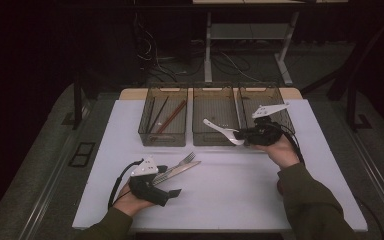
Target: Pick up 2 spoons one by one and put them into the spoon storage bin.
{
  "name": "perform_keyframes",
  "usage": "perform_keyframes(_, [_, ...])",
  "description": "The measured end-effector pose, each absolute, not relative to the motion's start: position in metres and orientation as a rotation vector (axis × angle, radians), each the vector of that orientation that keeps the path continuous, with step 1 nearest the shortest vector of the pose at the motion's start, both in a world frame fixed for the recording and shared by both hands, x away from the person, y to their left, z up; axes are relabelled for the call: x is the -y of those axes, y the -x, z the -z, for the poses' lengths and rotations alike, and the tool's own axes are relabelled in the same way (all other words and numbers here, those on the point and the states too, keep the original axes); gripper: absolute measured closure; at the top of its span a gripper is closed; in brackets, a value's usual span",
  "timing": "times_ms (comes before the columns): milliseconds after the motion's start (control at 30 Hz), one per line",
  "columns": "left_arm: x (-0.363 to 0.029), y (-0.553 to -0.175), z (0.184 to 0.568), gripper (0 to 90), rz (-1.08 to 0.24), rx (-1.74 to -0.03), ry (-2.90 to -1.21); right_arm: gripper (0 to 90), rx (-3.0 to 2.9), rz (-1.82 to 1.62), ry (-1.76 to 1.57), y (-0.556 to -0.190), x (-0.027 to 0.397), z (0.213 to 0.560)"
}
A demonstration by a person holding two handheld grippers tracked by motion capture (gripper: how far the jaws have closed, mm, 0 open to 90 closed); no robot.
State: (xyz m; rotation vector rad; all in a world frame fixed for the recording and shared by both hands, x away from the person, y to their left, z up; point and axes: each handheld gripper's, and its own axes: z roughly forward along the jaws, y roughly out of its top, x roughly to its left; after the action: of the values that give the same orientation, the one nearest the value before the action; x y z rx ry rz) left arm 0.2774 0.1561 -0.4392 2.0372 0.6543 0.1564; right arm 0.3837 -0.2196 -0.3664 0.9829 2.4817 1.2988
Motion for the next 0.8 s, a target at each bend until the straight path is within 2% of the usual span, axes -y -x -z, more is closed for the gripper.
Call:
perform_keyframes(333, [-0.156, -0.277, 0.439, 3.6, -0.154, -0.647, -2.039, 82.5, -2.448, -1.237, -0.992, -0.411, 0.207, 0.357])
perform_keyframes(800, [-0.156, -0.277, 0.439, 3.6, -0.153, -0.648, -2.038, 82.4, -2.489, -1.130, -1.077, -0.442, 0.196, 0.377])
